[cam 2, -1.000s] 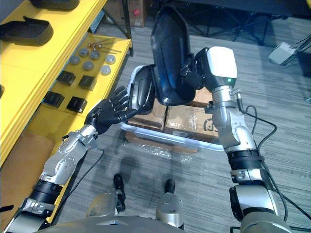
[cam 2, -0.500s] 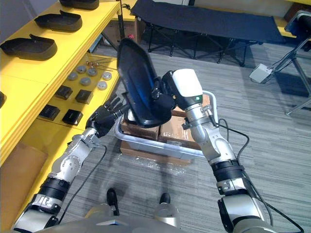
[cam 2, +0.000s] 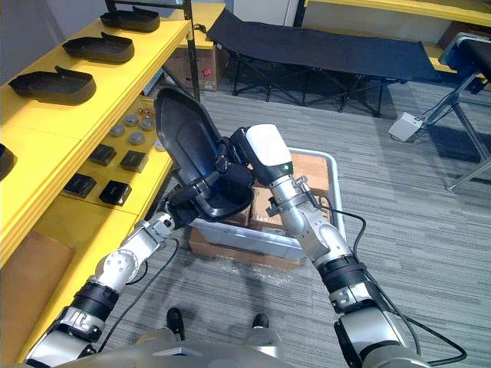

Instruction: Walk over and take three plastic housings, then place them on the shelf

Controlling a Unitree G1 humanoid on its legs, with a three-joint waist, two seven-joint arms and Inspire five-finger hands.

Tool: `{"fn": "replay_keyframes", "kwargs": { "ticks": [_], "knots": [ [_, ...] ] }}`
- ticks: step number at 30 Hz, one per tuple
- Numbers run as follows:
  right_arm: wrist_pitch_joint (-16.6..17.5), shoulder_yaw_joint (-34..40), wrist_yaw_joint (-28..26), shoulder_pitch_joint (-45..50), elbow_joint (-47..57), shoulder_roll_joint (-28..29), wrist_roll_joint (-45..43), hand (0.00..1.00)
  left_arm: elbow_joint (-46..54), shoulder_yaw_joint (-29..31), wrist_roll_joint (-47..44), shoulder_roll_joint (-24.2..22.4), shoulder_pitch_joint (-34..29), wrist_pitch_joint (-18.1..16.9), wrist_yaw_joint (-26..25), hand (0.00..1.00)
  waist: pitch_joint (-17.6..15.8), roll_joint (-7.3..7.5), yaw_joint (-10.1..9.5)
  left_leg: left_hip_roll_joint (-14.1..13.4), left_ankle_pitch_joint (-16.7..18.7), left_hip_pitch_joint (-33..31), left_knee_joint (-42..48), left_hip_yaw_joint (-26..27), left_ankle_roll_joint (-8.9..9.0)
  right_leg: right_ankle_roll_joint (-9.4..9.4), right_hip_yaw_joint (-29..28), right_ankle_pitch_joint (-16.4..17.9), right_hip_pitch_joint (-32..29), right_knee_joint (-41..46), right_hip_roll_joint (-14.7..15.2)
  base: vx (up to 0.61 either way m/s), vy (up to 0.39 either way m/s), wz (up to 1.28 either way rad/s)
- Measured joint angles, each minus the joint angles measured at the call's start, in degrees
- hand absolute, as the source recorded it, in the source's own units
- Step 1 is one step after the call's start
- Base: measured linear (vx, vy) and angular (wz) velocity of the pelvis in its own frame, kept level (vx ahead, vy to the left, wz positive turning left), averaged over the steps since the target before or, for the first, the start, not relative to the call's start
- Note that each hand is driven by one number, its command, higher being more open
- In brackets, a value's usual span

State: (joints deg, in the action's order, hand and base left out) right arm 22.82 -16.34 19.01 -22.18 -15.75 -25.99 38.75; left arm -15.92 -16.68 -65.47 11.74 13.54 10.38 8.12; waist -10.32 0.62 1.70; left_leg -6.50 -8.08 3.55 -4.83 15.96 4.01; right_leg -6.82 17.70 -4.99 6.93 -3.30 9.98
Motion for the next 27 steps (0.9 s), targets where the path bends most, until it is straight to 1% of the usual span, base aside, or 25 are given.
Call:
{"fn": "replay_keyframes", "kwargs": {
  "ticks": [3, 4, 6, 9, 11, 13, 14, 16, 18, 19, 20, 21, 23, 24, 25, 26, 27],
  "knots": [
    [0.0, -0.1, 0.7, 1.6, 0.1, 1.6, -2.2, 0.00, 0.0, -0.8, -1.8, -0.2, -0.3, -2.9, -2.2, 0.00, 0.6, 0.26, -0.04, 0.0, -0.2, 0.0, 0.0, -0.2, 0.07, 0.00, 0.2, 0.0, 0.2, -0.3, -0.1, 0.01, -0.003, 0.04],
    [0.6, -0.6, 0.8, 1.9, 0.5, 1.9, -3.3, 0.00, 0.0, -0.9, -1.9, -0.4, -0.3, -4.0, -2.9, 0.00, 0.7, 0.32, 0.02, 0.0, -0.2, 0.0, 0.0, -0.2, 0.07, 0.02, 0.2, 0.0, 0.2, -0.4, -0.1, 0.00, 0.000, 0.00],
    [1.0, -1.1, 1.5, 2.8, 1.5, 2.7, -3.5, 0.00, 0.0, -0.9, -1.9, -0.6, -0.6, -4.6, -2.8, 0.00, 0.8, 0.45, -0.08, -0.1, -0.2, 0.0, 0.0, -0.2, 0.07, 0.02, 0.3, 0.0, 0.3, -0.5, -0.1, 0.00, 0.000, 0.02],
    [1.1, -1.0, 2.3, 4.3, 2.3, 4.6, -3.8, 0.00, 0.0, -1.4, -1.6, -0.6, -1.1, -5.7, -2.8, 0.00, 1.3, 1.18, -0.10, 0.0, -0.2, 0.0, -0.1, -0.3, 0.12, 0.02, 0.5, 0.0, 0.3, -0.8, -0.1, 0.00, 0.000, 0.01],
    [1.3, -0.5, 2.6, 6.1, 3.4, 6.1, -4.1, 0.00, 1.5, -1.5, -1.5, -0.7, -2.6, -6.3, -2.6, 0.00, 1.7, 1.67, -0.05, 0.4, -0.2, 0.0, 0.0, -0.2, 0.13, 0.03, 0.5, 0.0, 0.2, -0.7, -0.1, 0.00, 0.000, 0.00],
    [1.4, -0.4, 2.8, 7.7, 5.0, 6.2, -5.1, 0.00, 2.7, -1.6, -1.5, -1.0, -3.4, -6.4, -2.5, 0.00, 1.8, 1.73, -0.14, 0.4, -0.2, 0.0, 0.0, -0.2, 0.13, 0.05, 0.6, 0.0, 0.2, -0.6, -0.1, 0.00, 0.000, 0.00],
    [1.7, -0.4, 2.9, 8.4, 5.5, 6.3, -5.7, 1.00, 3.7, -1.5, -1.5, -1.0, -4.1, -6.5, -2.5, 0.00, 1.8, 1.69, -0.06, 0.4, -0.2, 0.0, 0.0, -0.2, 0.14, 0.08, 0.6, 0.0, 0.2, -0.6, -0.1, 0.00, 0.000, 0.00],
    [2.3, -0.4, 3.0, 10.1, 7.3, 6.7, -6.0, 1.00, 5.7, -1.6, -1.3, -1.1, -5.6, -6.6, -2.5, 0.00, 1.9, 1.58, -0.02, 0.4, -0.2, 0.0, -0.1, -0.2, 0.15, 0.35, 0.6, 0.2, 0.1, -0.3, -0.1, 0.00, 0.000, 0.00],
    [3.4, -0.1, 3.7, 12.1, 8.4, 7.0, -6.7, 1.00, 7.7, -1.4, 0.8, -1.8, -7.4, -7.7, -2.5, 0.00, 1.9, 1.52, 0.03, 0.4, -0.2, 0.1, -0.1, -0.3, 0.15, 0.63, 0.7, 0.5, 0.0, 0.2, -0.1, 0.00, 0.000, 0.00],
    [3.9, -0.1, 4.1, 13.8, 9.0, 7.4, -8.4, 1.00, 9.3, -0.7, 2.1, -3.0, -8.8, -9.2, -2.7, 0.00, 1.9, 1.52, -0.01, 0.3, -0.1, 0.1, -0.1, -0.3, 0.16, 0.84, 0.9, 0.6, 0.0, 0.2, -0.1, 0.00, 0.000, 0.00],
    [4.2, 0.0, 4.6, 15.5, 9.4, 8.4, -9.9, 1.00, 11.2, 0.4, 5.1, -4.1, -10.1, -11.5, -2.8, 0.00, 1.9, 1.49, -0.01, 0.3, -0.1, 0.1, -0.1, -0.3, 0.22, 1.09, 0.9, 0.8, 0.0, 0.3, -0.1, 0.00, 0.000, 0.00],
    [4.6, 0.0, 5.2, 16.3, 9.4, 8.9, -10.8, 1.00, 12.2, 1.1, 7.3, -4.5, -10.6, -12.7, -3.0, 0.00, 2.0, 1.46, -0.03, 0.3, -0.1, 0.1, -0.1, -0.3, 0.28, 1.10, 1.0, 0.8, 0.0, 0.3, -0.1, 0.00, 0.000, 0.00],
    [6.6, 0.3, 7.9, 20.3, 11.1, 10.4, -11.0, 1.00, 19.5, 4.4, 15.3, -5.0, -14.1, -16.5, -4.1, 0.00, 2.1, 1.24, -0.03, 0.3, 0.0, 0.1, -0.1, -0.5, 0.38, 1.13, 1.0, 0.9, 0.0, 0.2, -0.1, 0.00, 0.000, 0.00],
    [7.4, 0.4, 8.4, 21.5, 12.2, 10.6, -10.9, 1.00, 21.5, 5.2, 17.4, -5.0, -15.0, -17.6, -4.5, 0.00, 2.1, 1.17, -0.06, 0.3, 0.0, 0.1, -0.1, -0.6, 0.38, 1.14, 1.0, 0.9, 0.0, 0.2, -0.1, 0.00, 0.000, 0.00],
    [9.1, 0.8, 9.1, 23.5, 14.4, 10.6, -10.9, 1.00, 25.5, 7.2, 19.7, -5.2, -16.9, -19.7, -5.1, 0.00, 2.2, 1.01, -0.12, 0.3, 0.0, 0.0, -0.1, -0.7, 0.39, 1.15, 1.1, 0.9, 0.1, 0.2, -0.1, 0.00, 0.000, 0.00],
    [10.8, 1.3, 9.2, 24.8, 16.2, 10.6, -10.8, 1.00, 28.9, 9.3, 22.4, -6.1, -18.3, -22.5, -5.7, 0.00, 2.3, 0.91, -0.11, 0.3, 0.0, 0.0, -0.1, -0.8, 0.40, 1.11, 1.2, 1.0, 0.1, 0.2, -0.1, 0.01, -0.003, 0.04],
    [11.6, 1.4, 9.2, 25.2, 17.0, 10.6, -10.8, 1.00, 30.6, 10.4, 24.0, -6.8, -18.9, -23.7, -6.0, 0.00, 2.3, 0.87, -0.14, 0.3, 0.0, 0.0, -0.1, -0.9, 0.40, 1.09, 1.3, 1.0, 0.1, 0.2, -0.1, 0.01, -0.003, 0.06]
  ]
}}
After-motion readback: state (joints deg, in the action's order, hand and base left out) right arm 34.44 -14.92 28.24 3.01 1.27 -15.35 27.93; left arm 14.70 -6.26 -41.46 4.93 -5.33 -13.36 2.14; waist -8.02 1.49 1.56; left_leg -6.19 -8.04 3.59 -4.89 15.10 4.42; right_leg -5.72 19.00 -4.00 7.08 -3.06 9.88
